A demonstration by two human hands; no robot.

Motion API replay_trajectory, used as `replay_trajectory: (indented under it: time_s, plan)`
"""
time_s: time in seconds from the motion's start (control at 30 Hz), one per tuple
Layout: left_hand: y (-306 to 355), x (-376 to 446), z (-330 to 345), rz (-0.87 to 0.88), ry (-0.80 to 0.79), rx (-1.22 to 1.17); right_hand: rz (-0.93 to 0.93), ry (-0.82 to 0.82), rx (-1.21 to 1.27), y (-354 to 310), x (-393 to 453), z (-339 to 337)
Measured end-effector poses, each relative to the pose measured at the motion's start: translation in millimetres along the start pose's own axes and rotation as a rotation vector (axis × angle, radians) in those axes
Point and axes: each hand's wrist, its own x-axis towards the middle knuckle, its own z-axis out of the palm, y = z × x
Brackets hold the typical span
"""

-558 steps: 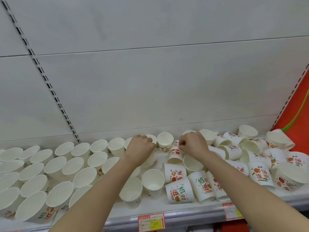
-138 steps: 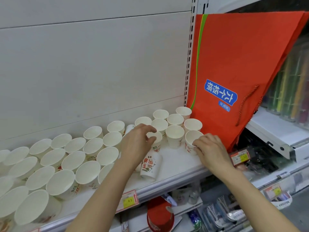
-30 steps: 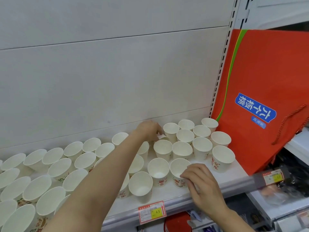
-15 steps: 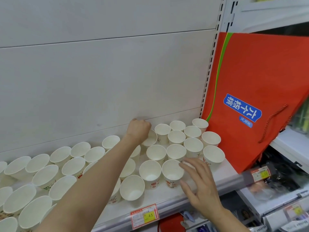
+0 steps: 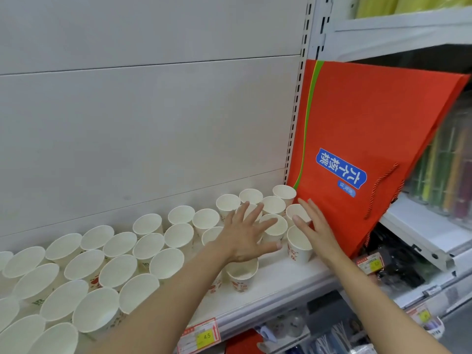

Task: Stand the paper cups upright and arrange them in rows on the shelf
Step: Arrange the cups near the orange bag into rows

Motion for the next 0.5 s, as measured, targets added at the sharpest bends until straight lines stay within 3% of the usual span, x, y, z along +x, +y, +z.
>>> replay_trajectory:
  time_s: [0.17,0.27,0.5]
  plan:
    - [-2,-5,8,-0.087,-0.096,0.031,0.014,-0.119,0.157,-5,5,7]
    - [-10,-17,11,-0.129,-0.100,0.006,-0.054,-0.153,0.182,-9,-2,20]
    - [-18,-49,9,-0.197,-0.038,-0.032,-0.025,-0.184,0.120,-10,-10,51]
